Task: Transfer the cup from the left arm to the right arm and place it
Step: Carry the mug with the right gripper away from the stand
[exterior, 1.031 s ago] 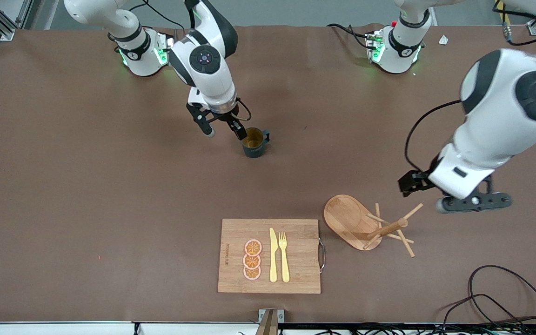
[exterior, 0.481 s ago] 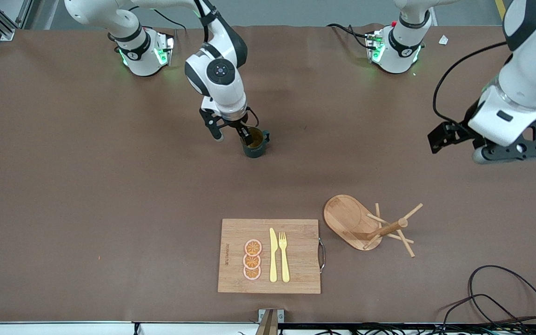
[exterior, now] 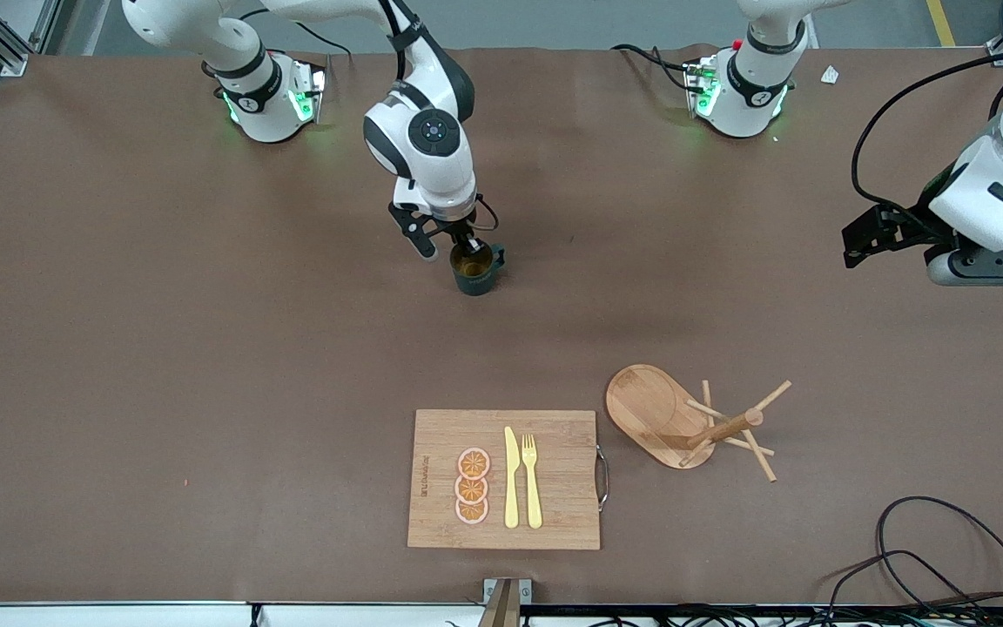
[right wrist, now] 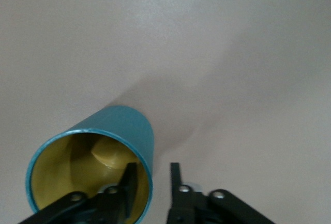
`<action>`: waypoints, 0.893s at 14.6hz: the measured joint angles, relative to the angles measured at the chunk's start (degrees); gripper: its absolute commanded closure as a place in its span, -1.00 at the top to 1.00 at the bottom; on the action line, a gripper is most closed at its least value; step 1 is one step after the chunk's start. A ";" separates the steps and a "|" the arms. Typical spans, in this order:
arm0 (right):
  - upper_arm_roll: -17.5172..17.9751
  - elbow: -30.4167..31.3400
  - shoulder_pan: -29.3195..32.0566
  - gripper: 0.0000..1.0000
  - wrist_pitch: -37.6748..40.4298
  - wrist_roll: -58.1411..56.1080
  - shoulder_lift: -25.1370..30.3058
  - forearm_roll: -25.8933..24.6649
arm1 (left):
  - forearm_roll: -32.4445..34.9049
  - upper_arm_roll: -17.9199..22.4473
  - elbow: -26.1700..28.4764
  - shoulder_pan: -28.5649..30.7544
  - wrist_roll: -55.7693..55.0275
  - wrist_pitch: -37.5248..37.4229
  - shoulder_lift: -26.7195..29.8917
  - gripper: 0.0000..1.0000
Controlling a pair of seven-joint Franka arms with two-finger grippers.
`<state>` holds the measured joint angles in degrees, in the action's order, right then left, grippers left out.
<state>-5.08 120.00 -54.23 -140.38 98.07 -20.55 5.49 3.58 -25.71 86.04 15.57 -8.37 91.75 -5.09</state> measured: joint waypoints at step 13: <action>-1.99 -1.31 8.93 -0.98 4.93 -65.03 2.06 -0.38 | -0.10 21.20 -1.67 -19.07 0.44 -2.55 0.29 1.00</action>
<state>-7.07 118.69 -45.29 -135.45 33.05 -18.49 5.11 3.48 -4.51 84.36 -3.50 -7.93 89.20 -4.80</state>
